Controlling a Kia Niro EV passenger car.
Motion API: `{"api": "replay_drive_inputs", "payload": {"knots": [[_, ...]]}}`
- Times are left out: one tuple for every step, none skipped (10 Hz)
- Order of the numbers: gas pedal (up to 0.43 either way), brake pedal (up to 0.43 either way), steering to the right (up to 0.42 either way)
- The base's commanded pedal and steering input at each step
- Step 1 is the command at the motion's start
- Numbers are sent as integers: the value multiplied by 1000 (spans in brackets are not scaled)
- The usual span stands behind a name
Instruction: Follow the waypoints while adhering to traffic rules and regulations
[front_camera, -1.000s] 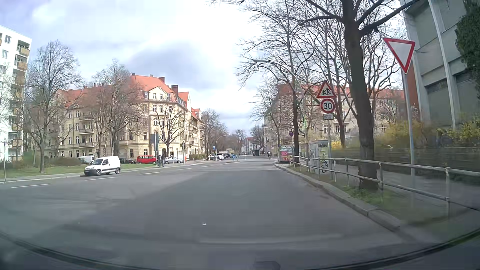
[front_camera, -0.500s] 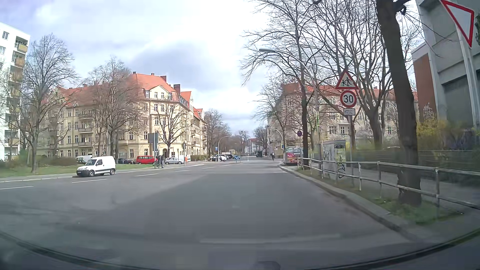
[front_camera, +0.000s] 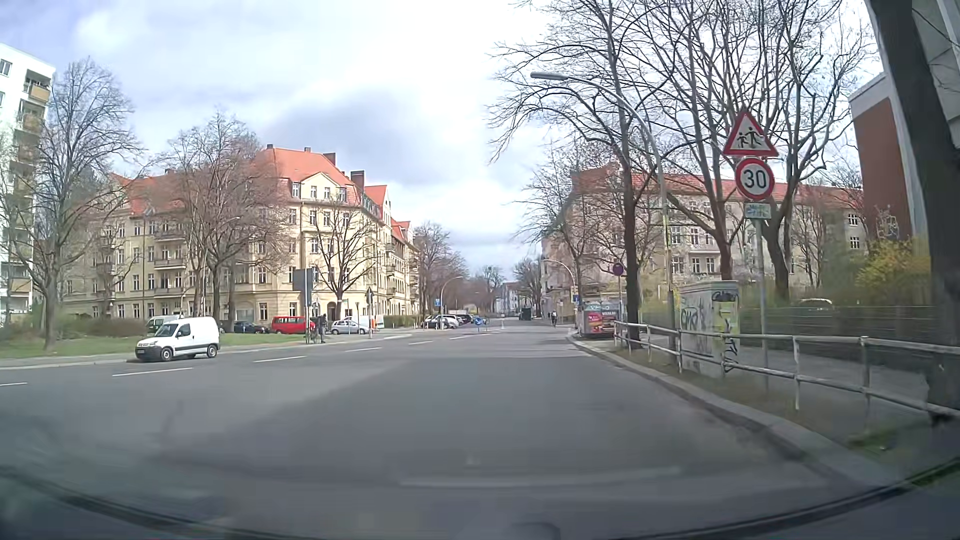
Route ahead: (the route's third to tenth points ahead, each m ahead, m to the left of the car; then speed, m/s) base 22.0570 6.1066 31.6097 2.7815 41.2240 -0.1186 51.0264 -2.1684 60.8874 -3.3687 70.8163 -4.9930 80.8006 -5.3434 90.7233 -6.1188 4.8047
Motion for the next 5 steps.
{"api": "replay_drive_inputs", "payload": {"knots": [[280, 0, -14], [268, 0, -12], [268, 0, -10], [189, 0, -8], [177, 0, -3]]}}
